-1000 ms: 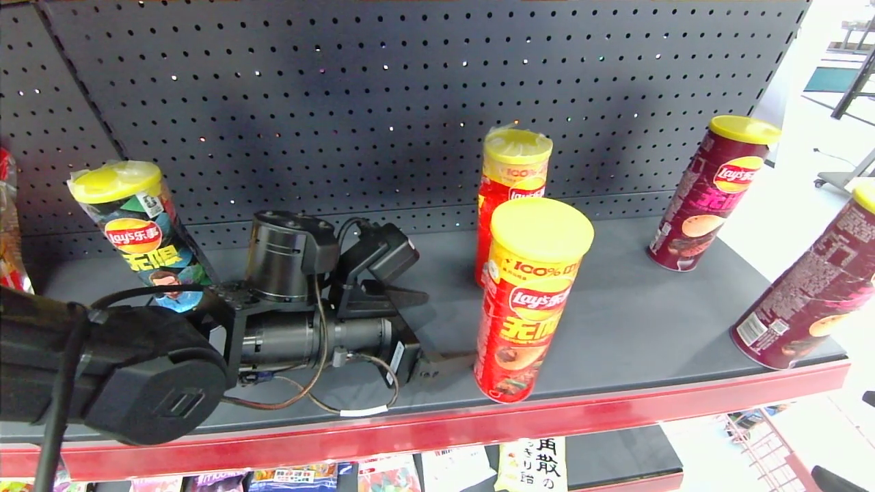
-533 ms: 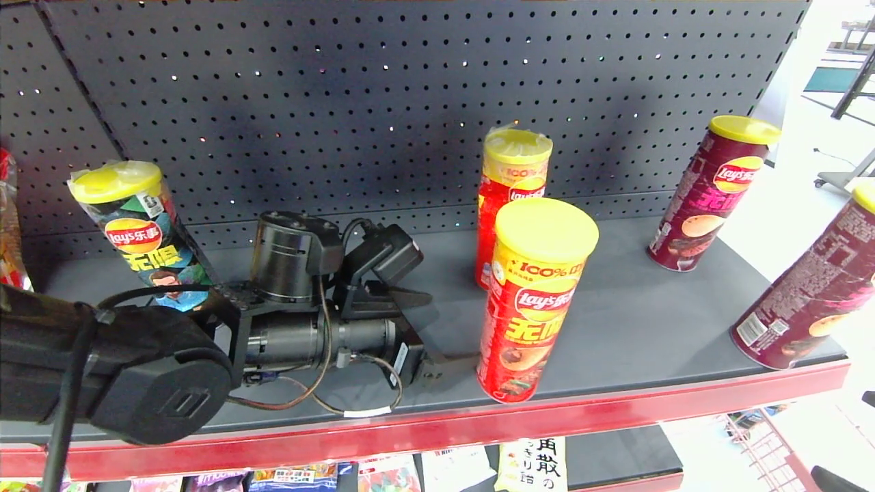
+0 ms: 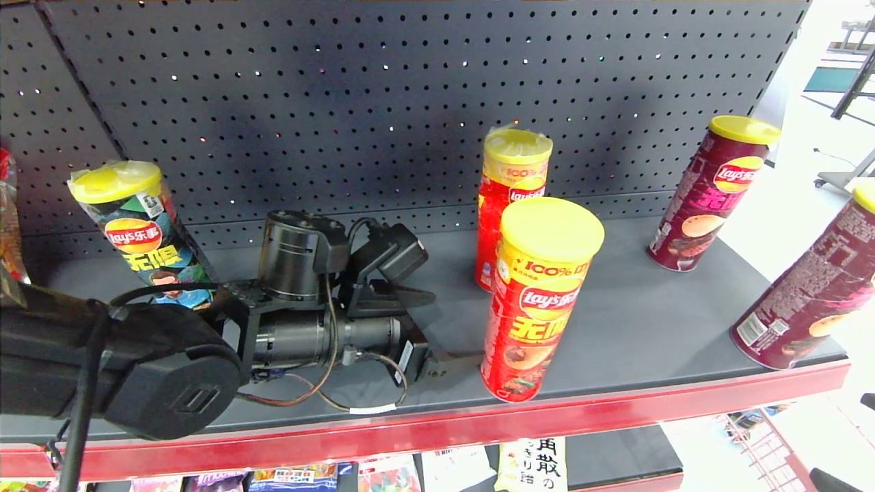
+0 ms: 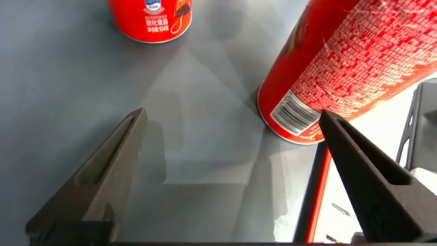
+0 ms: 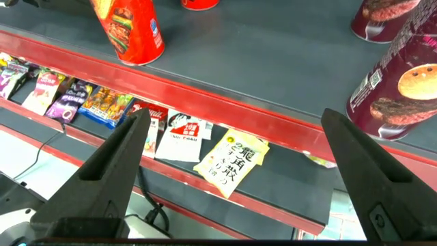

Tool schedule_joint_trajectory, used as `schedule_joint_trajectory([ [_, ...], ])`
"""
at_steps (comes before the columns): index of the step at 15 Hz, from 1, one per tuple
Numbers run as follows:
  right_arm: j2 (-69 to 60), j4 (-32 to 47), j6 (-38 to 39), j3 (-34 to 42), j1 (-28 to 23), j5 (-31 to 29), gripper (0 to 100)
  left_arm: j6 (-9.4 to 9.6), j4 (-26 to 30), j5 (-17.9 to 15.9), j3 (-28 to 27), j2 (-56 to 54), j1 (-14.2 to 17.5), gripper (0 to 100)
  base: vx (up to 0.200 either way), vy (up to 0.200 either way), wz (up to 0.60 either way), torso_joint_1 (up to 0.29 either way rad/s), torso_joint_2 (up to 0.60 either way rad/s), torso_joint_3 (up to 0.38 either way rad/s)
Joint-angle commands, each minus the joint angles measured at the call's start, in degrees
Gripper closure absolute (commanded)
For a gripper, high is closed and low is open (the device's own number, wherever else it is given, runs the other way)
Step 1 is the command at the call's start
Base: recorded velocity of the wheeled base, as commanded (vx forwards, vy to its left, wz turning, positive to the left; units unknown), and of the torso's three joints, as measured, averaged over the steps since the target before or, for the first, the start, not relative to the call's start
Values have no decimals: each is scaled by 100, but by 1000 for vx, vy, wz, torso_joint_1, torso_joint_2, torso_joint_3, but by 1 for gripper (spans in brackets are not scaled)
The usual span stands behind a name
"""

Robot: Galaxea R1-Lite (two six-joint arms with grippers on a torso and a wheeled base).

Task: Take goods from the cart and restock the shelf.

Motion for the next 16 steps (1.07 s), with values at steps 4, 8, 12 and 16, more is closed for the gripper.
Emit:
schedule_joint_trajectory([
  [4,3,-1,-1,-1,8,-2,0,-5,-3,-1,-128,124,-52,0,0,0,0,0,0,0],
  [8,3,-1,-1,-1,-1,-2,0,-5,-3,-1,-207,168,-52,0,0,0,0,0,0,0],
  [12,-41,-1,-1,70,-1,6,0,-5,-3,79,100,-139,-26,0,0,0,0,0,0,0],
  [16,-419,-1,34,395,-18,-117,0,-40,68,413,1752,-2038,440,0,0,0,0,0,0,0],
])
